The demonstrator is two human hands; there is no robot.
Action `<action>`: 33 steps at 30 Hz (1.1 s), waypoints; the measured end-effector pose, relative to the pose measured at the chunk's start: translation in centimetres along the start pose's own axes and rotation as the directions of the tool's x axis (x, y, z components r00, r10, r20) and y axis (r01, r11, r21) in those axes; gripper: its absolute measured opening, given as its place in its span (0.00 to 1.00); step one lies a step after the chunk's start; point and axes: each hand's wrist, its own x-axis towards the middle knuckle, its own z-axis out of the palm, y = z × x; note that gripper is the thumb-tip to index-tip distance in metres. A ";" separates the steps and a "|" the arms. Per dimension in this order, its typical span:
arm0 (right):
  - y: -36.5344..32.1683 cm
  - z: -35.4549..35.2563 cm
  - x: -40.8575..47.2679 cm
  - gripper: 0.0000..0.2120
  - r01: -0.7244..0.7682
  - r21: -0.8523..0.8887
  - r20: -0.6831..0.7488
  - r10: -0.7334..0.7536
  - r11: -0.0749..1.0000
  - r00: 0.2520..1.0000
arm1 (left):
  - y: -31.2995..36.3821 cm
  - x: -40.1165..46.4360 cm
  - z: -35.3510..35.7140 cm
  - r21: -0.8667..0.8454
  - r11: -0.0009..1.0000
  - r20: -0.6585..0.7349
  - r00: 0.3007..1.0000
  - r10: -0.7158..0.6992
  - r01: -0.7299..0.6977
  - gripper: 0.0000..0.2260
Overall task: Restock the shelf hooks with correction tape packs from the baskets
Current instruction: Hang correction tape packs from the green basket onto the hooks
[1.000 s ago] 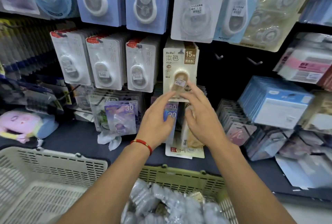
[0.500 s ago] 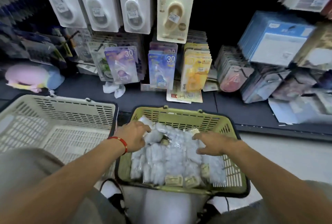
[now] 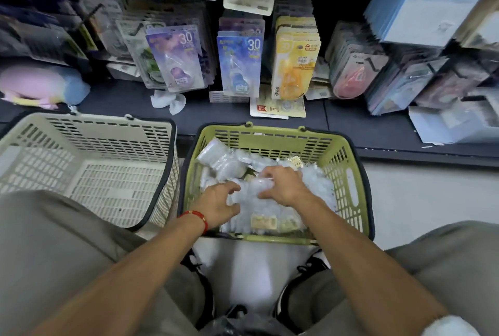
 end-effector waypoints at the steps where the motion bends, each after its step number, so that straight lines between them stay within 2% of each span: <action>1: -0.2 -1.4 -0.4 0.25 -0.014 0.182 -0.027 0.019 0.983 0.999 | 0.3 0.1 -0.1 -0.082 0.997 -0.003 1.000 -0.008 0.008 0.26; 3: -0.3 -4.2 -1.4 0.21 0.001 0.524 -0.063 0.038 0.851 0.997 | 1.1 0.3 -0.5 -0.280 0.960 0.013 1.000 -0.008 0.011 0.34; 5: -0.1 -6.1 -2.2 0.14 0.038 0.734 -0.034 -0.020 0.678 0.999 | 2.0 0.4 -1.1 -0.433 0.902 0.041 0.999 0.017 0.003 0.38; 7: -0.5 -6.9 -2.7 0.12 0.057 0.830 -0.010 -0.088 0.555 0.996 | 2.6 0.5 -1.4 -0.512 0.859 0.060 0.997 0.054 -0.016 0.34; 9: -0.3 -6.9 -2.6 0.12 0.085 0.845 -0.057 -0.069 0.529 0.996 | 2.7 0.6 -1.2 -0.622 0.783 0.083 0.994 0.069 -0.002 0.30; 11: 0.9 -6.6 -2.3 0.11 0.103 0.814 -0.167 0.061 0.572 0.984 | 2.4 0.8 -0.8 -0.720 0.690 0.109 0.994 0.001 0.078 0.37; 12: 2.0 -6.3 -2.1 0.12 0.075 0.770 -0.223 0.158 0.634 0.962 | 2.0 0.8 -0.6 -0.755 0.646 0.120 0.992 -0.031 0.111 0.39; 13: 3.5 -5.9 -2.0 0.15 -0.011 0.654 -0.276 0.252 0.756 0.928 | 1.6 0.9 -0.4 -0.787 0.601 0.124 0.990 -0.064 0.138 0.41; 14: 5.0 -5.4 -2.0 0.17 -0.167 0.450 -0.302 0.326 0.877 0.896 | 1.2 1.0 -0.2 -0.823 0.544 0.132 0.986 -0.101 0.166 0.41; 15: 6.3 -4.4 -2.2 0.19 -0.319 0.241 -0.284 0.381 0.917 0.880 | 0.6 1.2 0.1 -0.858 0.471 0.153 0.978 -0.143 0.204 0.40; 16: 7.4 -3.1 -2.5 0.21 -0.410 0.103 -0.217 0.423 0.906 0.880 | 0.3 1.3 0.2 -0.886 0.399 0.175 0.968 -0.181 0.235 0.37; 17: 8.2 -1.9 -2.8 0.21 -0.451 0.049 -0.142 0.453 0.891 0.880 | 0.1 1.3 0.2 -0.906 0.345 0.187 0.962 -0.199 0.248 0.32; 18: 8.9 -0.8 -3.1 0.18 -0.467 0.077 -0.109 0.473 0.881 0.874 | 0.1 1.2 0.1 -0.915 0.320 0.188 0.961 -0.202 0.246 0.26; 20: 9.8 -0.3 -3.7 0.12 -0.482 0.329 -0.145 0.547 0.812 0.824 | 0.4 1.1 0.0 -0.919 0.309 0.182 0.958 -0.223 0.246 0.21; 22: 10.2 -1.4 -4.2 0.09 -0.419 0.641 -0.141 0.635 0.643 0.759 | 0.8 1.2 0.0 -0.912 0.330 0.176 0.958 -0.227 0.245 0.28; 23: 10.0 -2.4 -4.7 0.09 -0.369 0.756 -0.097 0.650 0.541 0.754 | 1.0 1.2 0.2 -0.910 0.338 0.171 0.961 -0.218 0.239 0.31; 25: 9.1 -4.3 -5.5 0.09 -0.282 0.878 0.003 0.586 0.386 0.810 | 1.7 1.2 0.4 -0.911 0.332 0.180 0.960 -0.215 0.245 0.33; 27: 7.2 -5.4 -6.3 0.09 -0.199 0.915 0.033 0.427 0.351 0.904 | 2.4 1.2 0.7 -0.917 0.298 0.211 0.956 -0.203 0.266 0.33; 30: 3.5 -3.9 -6.5 0.11 -0.131 0.914 0.051 0.211 0.385 0.976 | 3.4 0.9 1.3 -0.922 0.249 0.268 0.953 -0.139 0.295 0.28; 31: 2.3 -2.9 -6.2 0.12 -0.117 0.897 0.040 0.187 0.425 0.981 | 3.5 0.8 1.6 -0.920 0.264 0.276 0.957 -0.085 0.289 0.23; 33: 0.7 -0.8 -5.1 0.13 -0.070 0.838 -0.036 0.184 0.541 0.982 | 3.2 0.5 2.1 -0.920 0.299 0.254 0.967 -0.037 0.253 0.22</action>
